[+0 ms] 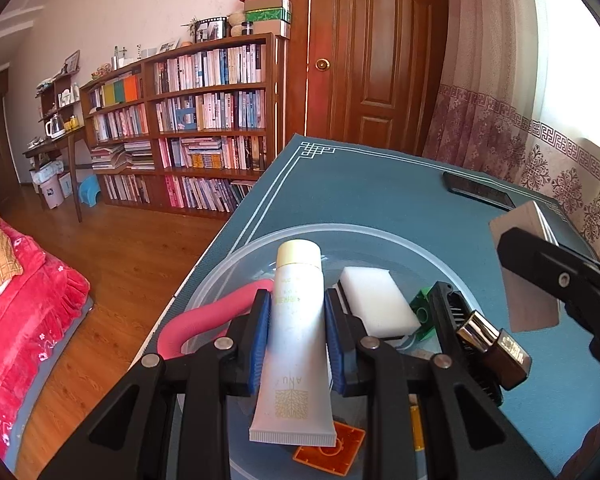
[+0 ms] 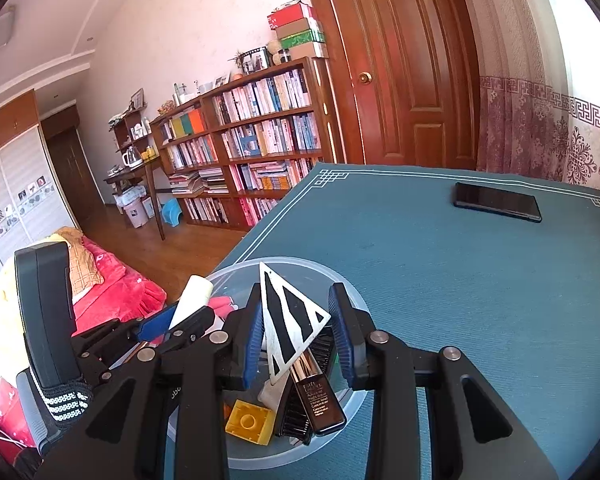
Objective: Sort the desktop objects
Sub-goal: 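Lower into the bowl and open both tools to release the tube and block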
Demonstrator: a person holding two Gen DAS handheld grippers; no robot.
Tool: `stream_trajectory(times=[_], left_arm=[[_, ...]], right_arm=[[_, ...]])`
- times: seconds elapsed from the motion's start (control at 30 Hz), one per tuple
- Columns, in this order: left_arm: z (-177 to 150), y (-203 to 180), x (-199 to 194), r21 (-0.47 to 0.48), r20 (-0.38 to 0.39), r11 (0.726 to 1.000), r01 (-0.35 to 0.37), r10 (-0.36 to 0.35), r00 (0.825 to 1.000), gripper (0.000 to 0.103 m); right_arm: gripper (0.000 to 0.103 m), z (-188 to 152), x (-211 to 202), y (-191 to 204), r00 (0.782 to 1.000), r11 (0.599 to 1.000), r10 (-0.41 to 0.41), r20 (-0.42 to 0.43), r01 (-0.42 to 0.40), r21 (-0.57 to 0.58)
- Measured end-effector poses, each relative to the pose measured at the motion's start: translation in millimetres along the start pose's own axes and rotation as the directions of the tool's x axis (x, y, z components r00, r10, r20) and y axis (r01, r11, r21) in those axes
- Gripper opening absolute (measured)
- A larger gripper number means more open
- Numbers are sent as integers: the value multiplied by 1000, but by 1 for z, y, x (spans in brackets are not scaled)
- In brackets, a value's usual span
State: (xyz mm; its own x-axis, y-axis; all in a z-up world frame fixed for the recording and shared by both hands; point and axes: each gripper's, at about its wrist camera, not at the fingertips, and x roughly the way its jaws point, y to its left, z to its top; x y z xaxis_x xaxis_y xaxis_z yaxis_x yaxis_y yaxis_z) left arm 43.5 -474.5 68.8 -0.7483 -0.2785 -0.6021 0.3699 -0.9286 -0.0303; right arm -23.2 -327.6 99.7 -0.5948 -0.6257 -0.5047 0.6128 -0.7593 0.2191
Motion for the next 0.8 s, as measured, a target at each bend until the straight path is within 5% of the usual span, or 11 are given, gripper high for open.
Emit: stream_trajectory(times=[0.67,0.73,0.8], left_arm=[[-2,-2,4,5,-22,1000,11,-11,1000,30],[-3,-2,5,-1,-27,1000,15,-15,1000,34],[-2,-1,4,-10,-19,1000,10,-11,1000,61]], right_arm=[[35,-3,15,-7,1000,1000,5,-28,-5,3],[35,-3,18,-8,999,1000,14,-36,-13,5],[35,-5,21,-10,998,1000,19,-53,-19,14]])
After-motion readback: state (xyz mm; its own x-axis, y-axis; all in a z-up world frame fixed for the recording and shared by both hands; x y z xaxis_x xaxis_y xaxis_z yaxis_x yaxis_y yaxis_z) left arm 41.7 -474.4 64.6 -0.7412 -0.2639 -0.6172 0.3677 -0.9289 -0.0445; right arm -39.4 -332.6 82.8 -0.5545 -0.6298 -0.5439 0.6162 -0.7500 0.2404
